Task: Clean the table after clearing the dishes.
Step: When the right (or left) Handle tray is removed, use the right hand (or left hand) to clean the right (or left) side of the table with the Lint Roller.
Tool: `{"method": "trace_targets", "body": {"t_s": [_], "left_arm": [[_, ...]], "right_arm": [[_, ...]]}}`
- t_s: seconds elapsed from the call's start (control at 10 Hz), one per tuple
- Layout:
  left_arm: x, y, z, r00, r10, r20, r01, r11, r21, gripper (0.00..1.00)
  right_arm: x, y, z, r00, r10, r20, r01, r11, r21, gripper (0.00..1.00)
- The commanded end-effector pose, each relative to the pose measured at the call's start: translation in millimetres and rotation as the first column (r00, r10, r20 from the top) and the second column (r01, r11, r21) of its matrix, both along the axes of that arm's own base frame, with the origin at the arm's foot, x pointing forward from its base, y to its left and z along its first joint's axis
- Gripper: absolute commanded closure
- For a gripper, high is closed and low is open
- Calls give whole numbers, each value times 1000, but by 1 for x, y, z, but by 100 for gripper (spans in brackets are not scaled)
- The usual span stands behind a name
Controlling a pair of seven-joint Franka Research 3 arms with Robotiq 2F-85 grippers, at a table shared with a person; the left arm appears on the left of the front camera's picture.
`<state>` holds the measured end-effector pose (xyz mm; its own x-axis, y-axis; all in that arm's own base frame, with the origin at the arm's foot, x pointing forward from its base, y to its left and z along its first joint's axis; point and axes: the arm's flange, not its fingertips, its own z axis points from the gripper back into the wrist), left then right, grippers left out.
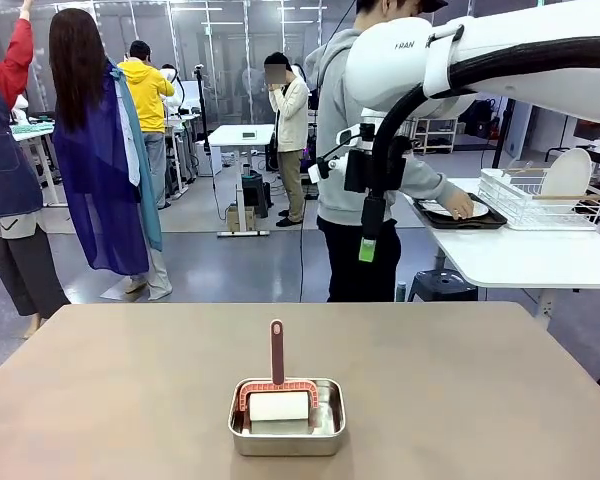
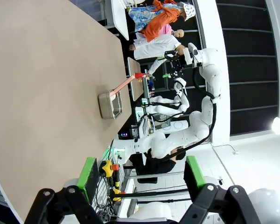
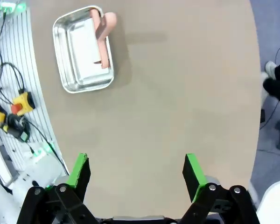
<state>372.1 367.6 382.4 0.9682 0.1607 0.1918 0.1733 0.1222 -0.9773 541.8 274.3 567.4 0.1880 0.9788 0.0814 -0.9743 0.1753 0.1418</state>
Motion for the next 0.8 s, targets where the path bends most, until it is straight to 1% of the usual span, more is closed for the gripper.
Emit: {"method": "trace_targets", "body": {"t_s": [0.0, 0.5, 0.6, 0.7], "left_arm": [[-7, -3, 0, 1000, -3, 6, 3, 1000, 13, 7], [-7, -3, 0, 1000, -3, 6, 3, 1000, 13, 7], [-7, -3, 0, 1000, -3, 6, 3, 1000, 13, 7], [-7, -3, 0, 1000, -3, 6, 3, 1000, 13, 7]], "right_arm": [[11, -3, 1, 998, -66, -8, 66, 998, 5, 0], [11, -3, 1, 998, -66, -8, 66, 998, 5, 0], [13, -9, -2, 999, -42, -1, 42, 999, 5, 0], [13, 11, -8, 1000, 18, 15, -19, 999, 41, 0]]}}
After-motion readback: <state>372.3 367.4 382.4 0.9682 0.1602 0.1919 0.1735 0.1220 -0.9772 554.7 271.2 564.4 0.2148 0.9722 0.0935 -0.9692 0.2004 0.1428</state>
